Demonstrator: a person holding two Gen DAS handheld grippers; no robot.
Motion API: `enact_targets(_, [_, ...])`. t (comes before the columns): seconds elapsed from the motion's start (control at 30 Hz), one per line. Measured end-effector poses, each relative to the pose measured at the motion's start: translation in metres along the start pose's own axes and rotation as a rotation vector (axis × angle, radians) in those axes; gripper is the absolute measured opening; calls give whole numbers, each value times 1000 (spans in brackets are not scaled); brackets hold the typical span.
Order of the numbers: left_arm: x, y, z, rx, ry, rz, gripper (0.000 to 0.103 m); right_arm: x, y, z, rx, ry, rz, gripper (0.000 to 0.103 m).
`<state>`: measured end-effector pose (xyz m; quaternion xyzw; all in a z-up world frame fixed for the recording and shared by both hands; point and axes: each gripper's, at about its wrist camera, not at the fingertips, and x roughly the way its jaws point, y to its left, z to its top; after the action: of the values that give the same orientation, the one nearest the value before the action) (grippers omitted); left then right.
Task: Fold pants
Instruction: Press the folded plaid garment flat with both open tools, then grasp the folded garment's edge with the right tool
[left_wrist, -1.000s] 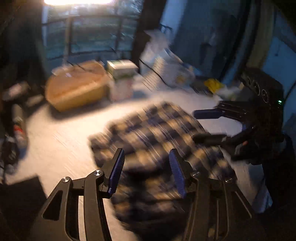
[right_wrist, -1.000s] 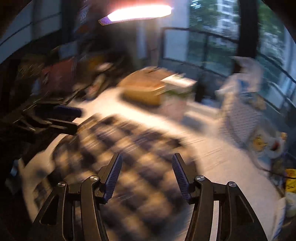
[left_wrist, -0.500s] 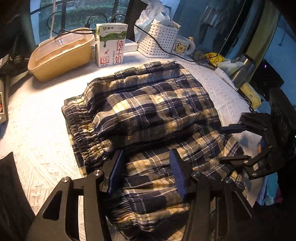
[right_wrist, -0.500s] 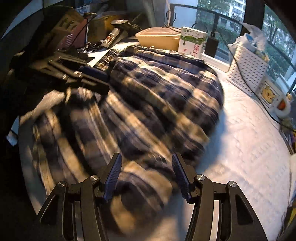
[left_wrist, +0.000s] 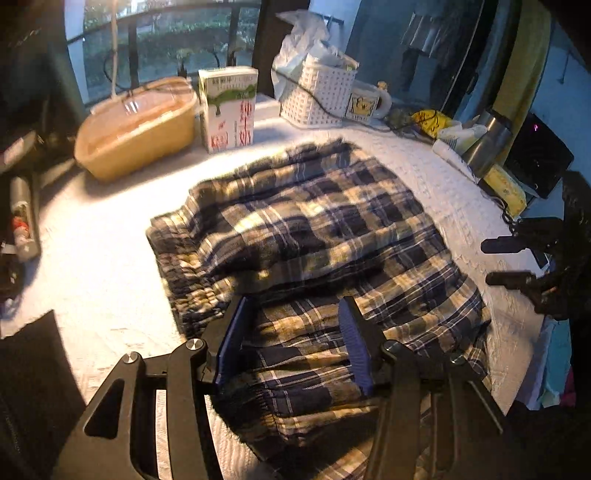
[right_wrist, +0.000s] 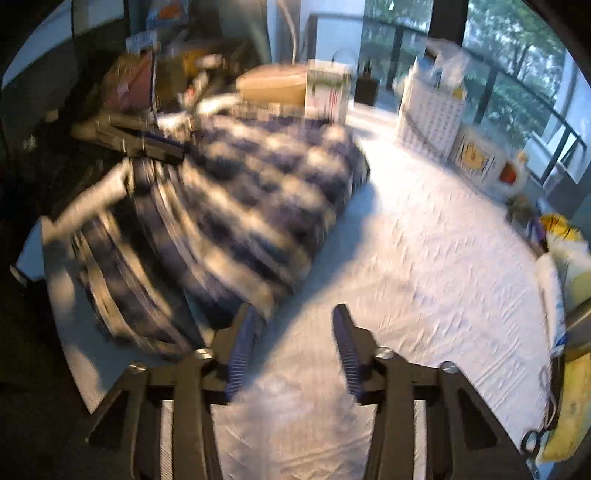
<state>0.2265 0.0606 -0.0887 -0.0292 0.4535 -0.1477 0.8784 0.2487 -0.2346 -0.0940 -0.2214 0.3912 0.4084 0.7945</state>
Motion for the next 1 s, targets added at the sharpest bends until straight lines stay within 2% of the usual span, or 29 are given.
enact_targets(0.07, [-5,0,0,-4,-24,-14,54,-2,7,9,-23,-45,24,30])
enact_targets(0.17, [2,2,-2,-12,-16,-16,56,14,19,18,-60,-51,65,30])
enact_targets(0.23, [12,5,-4,-22,6,-13,56,34,26,16,-82,-17,94,21])
enact_targets(0.3, [20,8,-6,-46,25,-20,56,49,30,11,-96,28,94,18])
enact_targets(0.37, [18,8,-7,-47,24,-19,56,48,27,3,-83,16,112,18])
enact_targets(0.5, [12,7,-9,-41,28,-17,56,33,25,-11,-108,61,93,17])
enact_targets(0.57, [5,6,-9,-36,22,-9,56,28,19,-17,-82,82,93,17])
enact_targets(0.63, [-5,5,-8,-25,4,4,56,23,12,-16,-66,105,55,17])
enact_targets(0.7, [-15,7,-3,-13,-24,18,56,15,-1,-6,-31,71,28,17])
enact_targets(0.83, [-27,17,14,-13,-78,18,57,0,-25,29,29,-63,-1,17])
enact_targets(0.9, [-23,21,24,-3,-86,29,57,8,-28,54,18,-101,-26,17])
enact_targets(1.0, [-11,28,34,-10,-84,-12,57,32,-27,86,4,-128,-4,17])
